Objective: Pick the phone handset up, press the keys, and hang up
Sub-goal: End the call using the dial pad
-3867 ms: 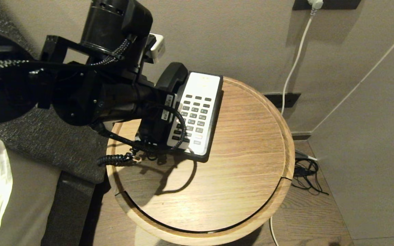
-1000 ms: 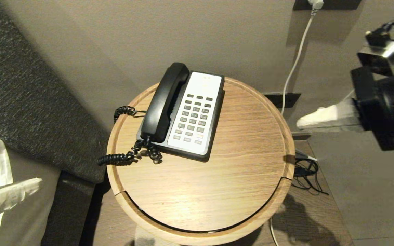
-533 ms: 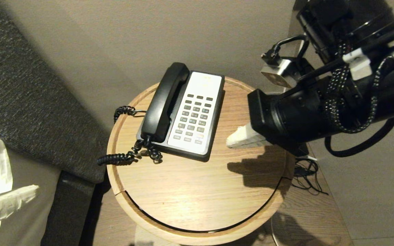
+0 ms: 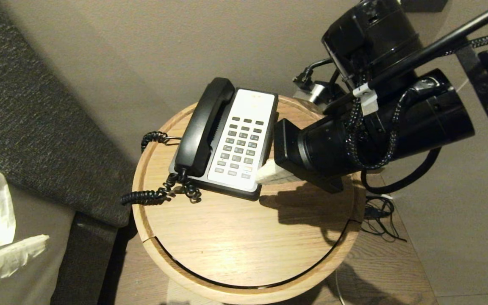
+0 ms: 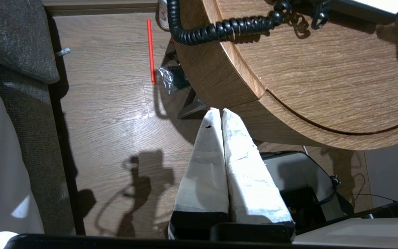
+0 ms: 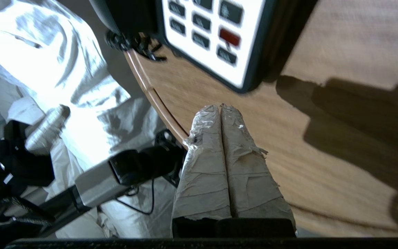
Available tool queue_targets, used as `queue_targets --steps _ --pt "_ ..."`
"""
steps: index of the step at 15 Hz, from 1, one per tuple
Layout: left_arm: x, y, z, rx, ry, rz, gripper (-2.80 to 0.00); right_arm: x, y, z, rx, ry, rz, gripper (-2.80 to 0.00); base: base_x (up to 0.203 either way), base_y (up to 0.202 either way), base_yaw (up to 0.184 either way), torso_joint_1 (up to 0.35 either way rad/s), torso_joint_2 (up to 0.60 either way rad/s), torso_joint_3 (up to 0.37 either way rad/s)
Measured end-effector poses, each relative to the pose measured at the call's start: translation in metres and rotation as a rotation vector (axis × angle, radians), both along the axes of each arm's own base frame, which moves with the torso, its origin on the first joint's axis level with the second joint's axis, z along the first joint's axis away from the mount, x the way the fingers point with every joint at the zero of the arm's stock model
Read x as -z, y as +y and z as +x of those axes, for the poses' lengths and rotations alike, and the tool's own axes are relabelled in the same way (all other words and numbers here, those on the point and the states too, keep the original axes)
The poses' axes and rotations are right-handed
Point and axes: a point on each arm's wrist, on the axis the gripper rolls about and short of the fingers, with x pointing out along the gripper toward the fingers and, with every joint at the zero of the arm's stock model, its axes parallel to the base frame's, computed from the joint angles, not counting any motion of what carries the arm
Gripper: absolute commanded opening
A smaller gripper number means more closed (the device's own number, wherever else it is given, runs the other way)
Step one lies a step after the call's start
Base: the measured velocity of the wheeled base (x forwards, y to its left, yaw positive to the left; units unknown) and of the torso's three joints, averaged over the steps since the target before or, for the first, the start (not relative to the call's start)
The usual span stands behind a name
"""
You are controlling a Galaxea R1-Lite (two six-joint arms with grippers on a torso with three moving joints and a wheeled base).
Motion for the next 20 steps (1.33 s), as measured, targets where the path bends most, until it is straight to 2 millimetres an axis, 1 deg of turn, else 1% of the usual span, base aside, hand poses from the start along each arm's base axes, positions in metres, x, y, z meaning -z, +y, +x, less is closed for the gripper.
queue_targets --steps 7,12,20 --pt "0.003 0.0 0.001 0.001 0.006 0.003 -2.8 0.005 0.014 0.013 -0.006 -0.026 0.007 -2.8 0.0 0.0 0.0 0.0 0.0 0.0" --pt "0.004 -0.001 0.001 0.0 0.003 0.002 -2.8 0.011 0.018 0.017 -0.007 -0.021 -0.008 -2.8 0.0 0.0 0.0 0.0 0.0 0.0" --pt "0.004 -0.001 0.001 0.0 0.005 0.003 -2.8 0.014 0.021 0.023 -0.02 -0.053 -0.031 -2.8 0.0 0.0 0.0 0.0 0.0 0.0"
